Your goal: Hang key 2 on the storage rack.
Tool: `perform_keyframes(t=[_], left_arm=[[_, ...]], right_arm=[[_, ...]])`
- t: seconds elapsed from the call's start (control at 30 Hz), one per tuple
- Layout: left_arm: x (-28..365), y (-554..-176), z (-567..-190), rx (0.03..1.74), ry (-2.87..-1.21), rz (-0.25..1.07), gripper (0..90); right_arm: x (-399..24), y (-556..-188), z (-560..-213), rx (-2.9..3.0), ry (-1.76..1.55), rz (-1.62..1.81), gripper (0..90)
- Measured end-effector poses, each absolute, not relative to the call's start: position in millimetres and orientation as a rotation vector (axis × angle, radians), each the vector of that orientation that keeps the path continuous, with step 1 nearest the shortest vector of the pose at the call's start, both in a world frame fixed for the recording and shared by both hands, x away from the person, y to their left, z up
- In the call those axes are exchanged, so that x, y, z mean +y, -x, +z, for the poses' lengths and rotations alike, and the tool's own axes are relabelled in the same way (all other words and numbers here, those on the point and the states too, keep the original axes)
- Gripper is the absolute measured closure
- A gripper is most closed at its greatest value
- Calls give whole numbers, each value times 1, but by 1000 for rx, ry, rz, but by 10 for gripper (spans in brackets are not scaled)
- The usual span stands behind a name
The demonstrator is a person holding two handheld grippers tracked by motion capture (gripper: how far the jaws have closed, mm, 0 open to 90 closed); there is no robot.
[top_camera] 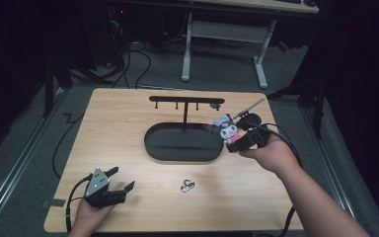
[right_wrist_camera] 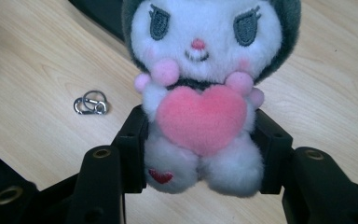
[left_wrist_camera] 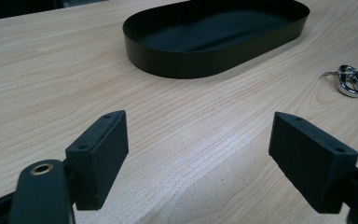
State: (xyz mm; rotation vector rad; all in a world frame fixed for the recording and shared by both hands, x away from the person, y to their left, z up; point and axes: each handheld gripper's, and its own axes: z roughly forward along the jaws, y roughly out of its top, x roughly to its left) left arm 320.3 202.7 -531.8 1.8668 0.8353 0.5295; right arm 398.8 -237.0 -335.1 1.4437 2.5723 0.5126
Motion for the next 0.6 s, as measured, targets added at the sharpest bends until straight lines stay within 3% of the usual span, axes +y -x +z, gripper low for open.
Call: perform_keyframes(t=[0.6], left_arm=[[203, -320, -532, 833, -1867, 527, 205]], right_arm=[[-233, -416, -312, 2526, -1447, 515, 492]])
